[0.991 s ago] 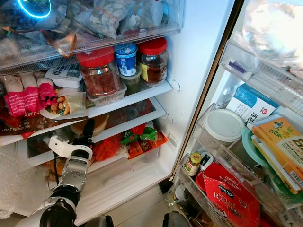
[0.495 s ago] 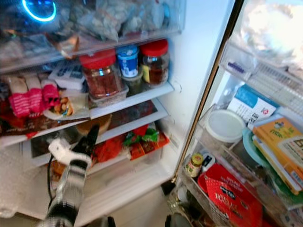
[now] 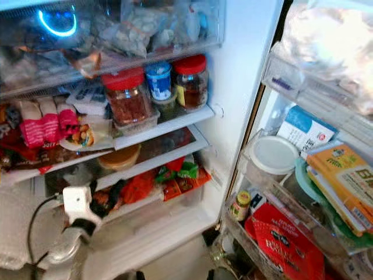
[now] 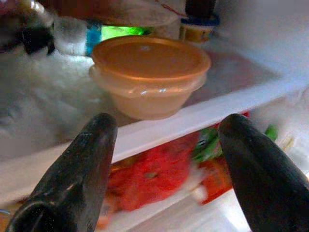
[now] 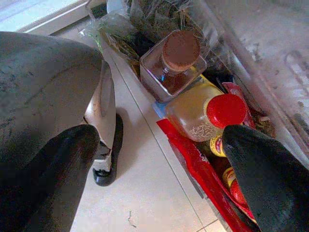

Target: Restocking fridge

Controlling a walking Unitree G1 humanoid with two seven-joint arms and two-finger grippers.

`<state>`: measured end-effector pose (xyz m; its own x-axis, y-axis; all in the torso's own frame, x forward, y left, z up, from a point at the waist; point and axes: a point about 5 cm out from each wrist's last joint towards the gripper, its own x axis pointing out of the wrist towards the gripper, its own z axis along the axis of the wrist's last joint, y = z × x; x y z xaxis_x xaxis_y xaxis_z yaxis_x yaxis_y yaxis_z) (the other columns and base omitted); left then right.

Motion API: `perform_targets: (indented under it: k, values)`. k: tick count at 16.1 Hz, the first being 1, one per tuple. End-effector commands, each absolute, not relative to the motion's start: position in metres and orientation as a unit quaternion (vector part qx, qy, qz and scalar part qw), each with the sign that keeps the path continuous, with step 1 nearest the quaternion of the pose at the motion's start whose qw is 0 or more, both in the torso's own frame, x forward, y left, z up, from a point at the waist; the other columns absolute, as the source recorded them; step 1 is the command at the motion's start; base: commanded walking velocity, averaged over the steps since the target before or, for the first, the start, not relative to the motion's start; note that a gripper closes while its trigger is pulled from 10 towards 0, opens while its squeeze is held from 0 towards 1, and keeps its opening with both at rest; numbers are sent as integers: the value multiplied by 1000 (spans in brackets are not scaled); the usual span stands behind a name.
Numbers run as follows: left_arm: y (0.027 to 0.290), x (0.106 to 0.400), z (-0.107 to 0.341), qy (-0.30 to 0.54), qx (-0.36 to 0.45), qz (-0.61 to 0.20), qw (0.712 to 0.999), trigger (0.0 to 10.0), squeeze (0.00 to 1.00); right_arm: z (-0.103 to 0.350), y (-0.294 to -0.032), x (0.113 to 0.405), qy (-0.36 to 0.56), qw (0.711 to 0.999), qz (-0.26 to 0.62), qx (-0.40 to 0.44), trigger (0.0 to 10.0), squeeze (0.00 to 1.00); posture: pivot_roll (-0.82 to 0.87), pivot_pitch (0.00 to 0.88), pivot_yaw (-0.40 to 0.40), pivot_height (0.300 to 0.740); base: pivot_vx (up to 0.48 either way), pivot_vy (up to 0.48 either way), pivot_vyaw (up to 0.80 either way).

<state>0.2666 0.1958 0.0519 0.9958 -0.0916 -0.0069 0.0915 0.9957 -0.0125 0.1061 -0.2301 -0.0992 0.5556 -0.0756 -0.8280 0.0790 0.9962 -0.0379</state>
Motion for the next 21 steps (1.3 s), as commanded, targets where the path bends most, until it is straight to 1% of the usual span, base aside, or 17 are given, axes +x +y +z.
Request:
perform_targets:
  k: [1,4,11,17,20,21]
  values:
    - [194,263,49,12,25,-55,998,10000,0,-101,-226,103,472,880,-45,11,10000,0,-127,9,16,656,0,0,0]
    - [195,261,43,28,65,-58,996,10000,0,-101,-224,105,471,881,-48,15,10000,0,-127,2,28,656,-94,0,0]
    - [186,262,40,28,65,-47,996,10000,0,-101,-224,106,471,880,-56,18,10000,0,-130,25,32,656,-323,0,0]
    - [190,261,32,51,41,-22,998,10000,0,-101,-225,107,470,880,-58,18,10000,0,-131,33,31,656,-328,0,0]
    - [201,257,11,118,-3,11,993,10000,0,-101,-224,107,471,880,-57,20,10000,0,-127,36,33,656,0,0,0]
    - [205,252,-5,168,-28,17,985,10000,0,-101,-224,107,471,880,-56,21,10000,0,-115,37,31,656,0,0,0]
